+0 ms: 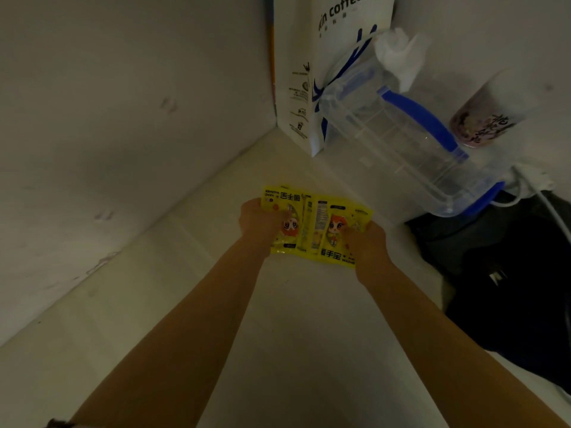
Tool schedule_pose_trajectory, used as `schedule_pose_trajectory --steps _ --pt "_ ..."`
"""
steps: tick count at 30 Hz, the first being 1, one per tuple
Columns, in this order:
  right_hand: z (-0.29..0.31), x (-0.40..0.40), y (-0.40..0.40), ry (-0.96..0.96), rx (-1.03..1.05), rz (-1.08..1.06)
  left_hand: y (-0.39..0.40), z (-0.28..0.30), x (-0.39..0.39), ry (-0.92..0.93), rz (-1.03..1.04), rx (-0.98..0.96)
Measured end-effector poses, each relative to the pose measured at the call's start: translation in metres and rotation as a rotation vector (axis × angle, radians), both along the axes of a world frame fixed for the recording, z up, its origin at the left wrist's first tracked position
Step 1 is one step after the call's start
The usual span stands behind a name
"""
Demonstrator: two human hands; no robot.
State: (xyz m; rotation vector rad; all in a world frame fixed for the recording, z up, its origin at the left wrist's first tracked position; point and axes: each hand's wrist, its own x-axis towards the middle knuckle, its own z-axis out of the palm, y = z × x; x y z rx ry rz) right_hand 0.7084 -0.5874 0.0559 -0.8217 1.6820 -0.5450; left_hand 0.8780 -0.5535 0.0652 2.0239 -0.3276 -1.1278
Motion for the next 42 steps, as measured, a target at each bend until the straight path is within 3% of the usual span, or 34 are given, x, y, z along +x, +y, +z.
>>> schedule_pose_trajectory --steps 4,11,20,36,42 --pt "0.005 -0.009 0.004 -0.123 0.013 -0.019 0.015 0.002 0.005 0.056 0.025 -0.067" --pt "0.014 -0.031 0.028 -0.146 0.017 0.104 0.069 0.007 0.013 0.097 0.167 -0.131" --pt "0.044 -0.048 0.099 -0.198 -0.015 0.116 0.163 0.027 -0.003 0.178 0.239 -0.138" --pt "0.048 -0.07 0.347 -0.296 0.014 -0.157 0.373 0.037 -0.036 0.164 0.081 -0.205" --pt "0.059 -0.097 0.429 -0.228 0.001 -0.248 0.435 0.048 -0.047 0.141 -0.001 -0.202"
